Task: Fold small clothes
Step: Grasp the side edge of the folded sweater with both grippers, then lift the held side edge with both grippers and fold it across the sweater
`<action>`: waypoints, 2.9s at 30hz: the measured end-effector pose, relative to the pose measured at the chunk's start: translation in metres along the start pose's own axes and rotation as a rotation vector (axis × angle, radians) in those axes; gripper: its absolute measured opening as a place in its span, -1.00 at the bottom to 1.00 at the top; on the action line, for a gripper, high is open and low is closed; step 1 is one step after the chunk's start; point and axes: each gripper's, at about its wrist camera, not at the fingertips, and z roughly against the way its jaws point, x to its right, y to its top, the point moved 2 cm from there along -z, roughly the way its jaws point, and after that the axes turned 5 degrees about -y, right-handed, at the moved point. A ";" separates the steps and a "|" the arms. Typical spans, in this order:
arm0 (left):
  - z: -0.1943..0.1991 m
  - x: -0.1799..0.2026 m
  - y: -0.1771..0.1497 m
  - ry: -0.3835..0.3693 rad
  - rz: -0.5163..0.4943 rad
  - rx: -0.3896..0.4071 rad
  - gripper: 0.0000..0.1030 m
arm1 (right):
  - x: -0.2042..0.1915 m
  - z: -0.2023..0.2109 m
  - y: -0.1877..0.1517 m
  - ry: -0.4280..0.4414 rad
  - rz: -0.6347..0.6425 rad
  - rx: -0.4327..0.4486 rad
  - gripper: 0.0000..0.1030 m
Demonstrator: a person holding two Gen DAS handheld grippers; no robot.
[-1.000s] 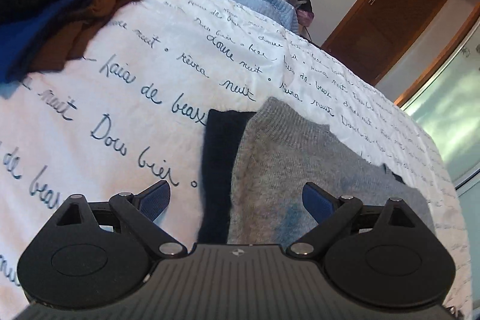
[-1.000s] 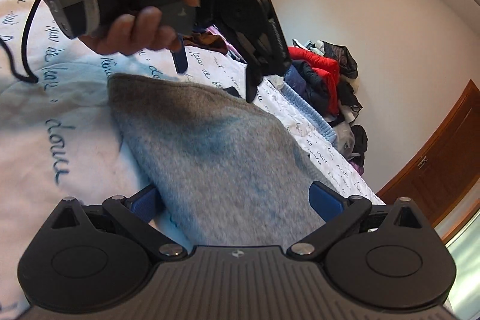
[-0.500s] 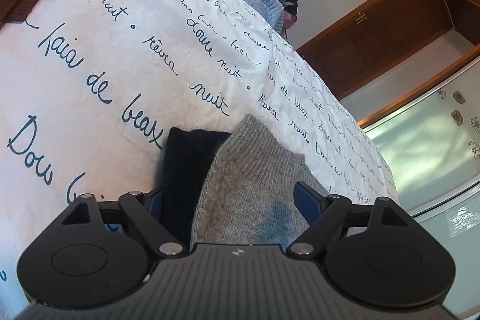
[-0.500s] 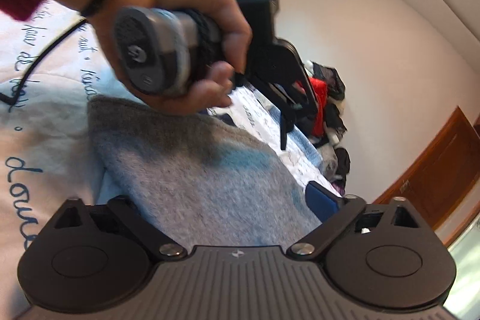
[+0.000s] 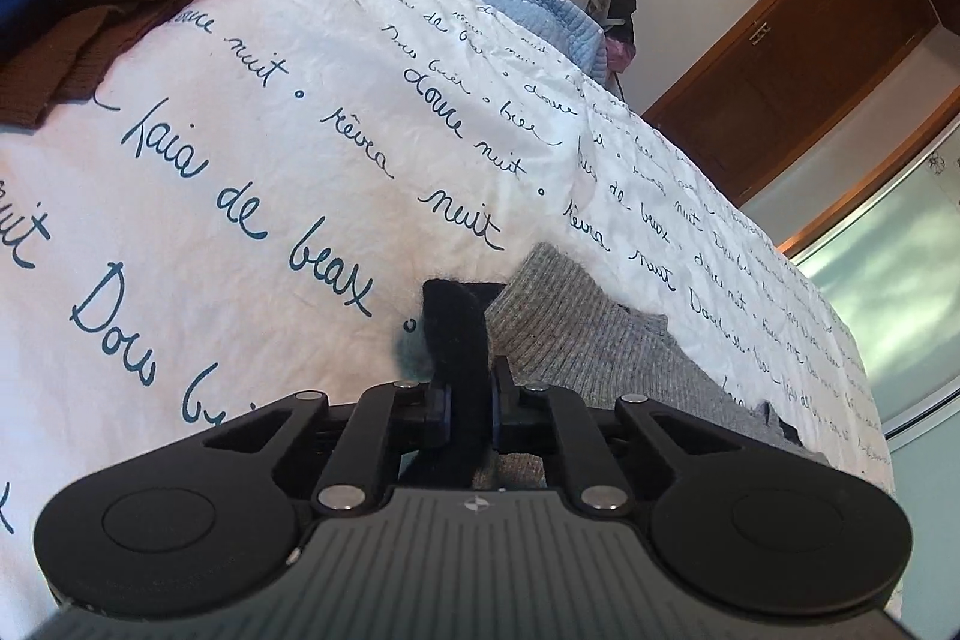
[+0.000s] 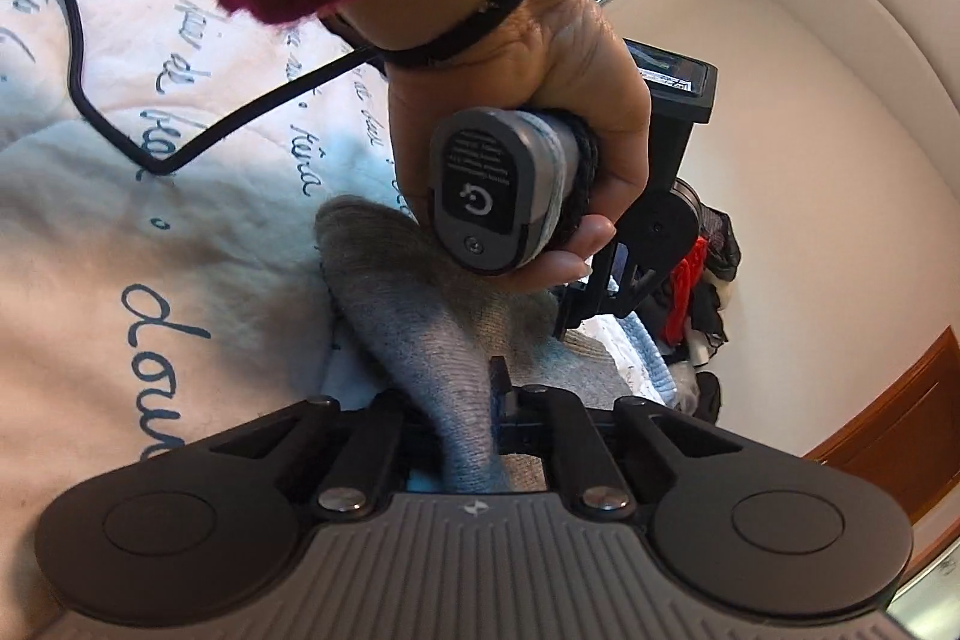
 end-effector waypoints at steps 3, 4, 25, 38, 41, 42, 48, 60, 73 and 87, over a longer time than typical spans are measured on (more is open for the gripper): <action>0.009 0.008 0.001 0.011 -0.024 0.022 -0.78 | 0.023 0.004 0.000 0.037 -0.117 0.008 -0.88; 0.013 0.011 0.001 0.014 -0.039 0.029 -0.78 | 0.033 0.006 0.000 0.049 -0.167 0.006 -0.88; 0.065 0.158 -0.017 -0.067 -0.229 0.182 -0.79 | 0.176 0.069 -0.069 0.092 -0.850 -0.008 -0.88; 0.040 0.242 -0.046 -0.147 -0.306 0.159 -0.79 | 0.204 0.104 -0.119 -0.055 -0.932 -0.008 -0.88; 0.028 0.262 -0.056 -0.150 -0.350 0.138 -0.79 | 0.210 0.110 -0.133 -0.060 -0.967 -0.027 -0.88; 0.024 0.268 -0.060 -0.151 -0.368 0.131 -0.79 | 0.212 0.110 -0.138 -0.061 -0.983 -0.033 -0.88; -0.005 0.297 -0.083 -0.166 -0.424 0.064 -0.79 | 0.230 0.112 -0.174 -0.020 -1.173 -0.079 -0.88; -0.048 0.322 -0.118 -0.170 -0.462 -0.025 -0.79 | 0.228 0.129 -0.214 -0.018 -1.288 -0.152 -0.87; -0.083 0.337 -0.142 -0.158 -0.470 -0.093 -0.76 | 0.228 0.136 -0.241 0.024 -1.415 -0.244 -0.86; -0.063 0.331 -0.140 -0.191 -0.428 -0.057 0.00 | 0.222 0.141 -0.254 0.035 -1.440 -0.334 -0.78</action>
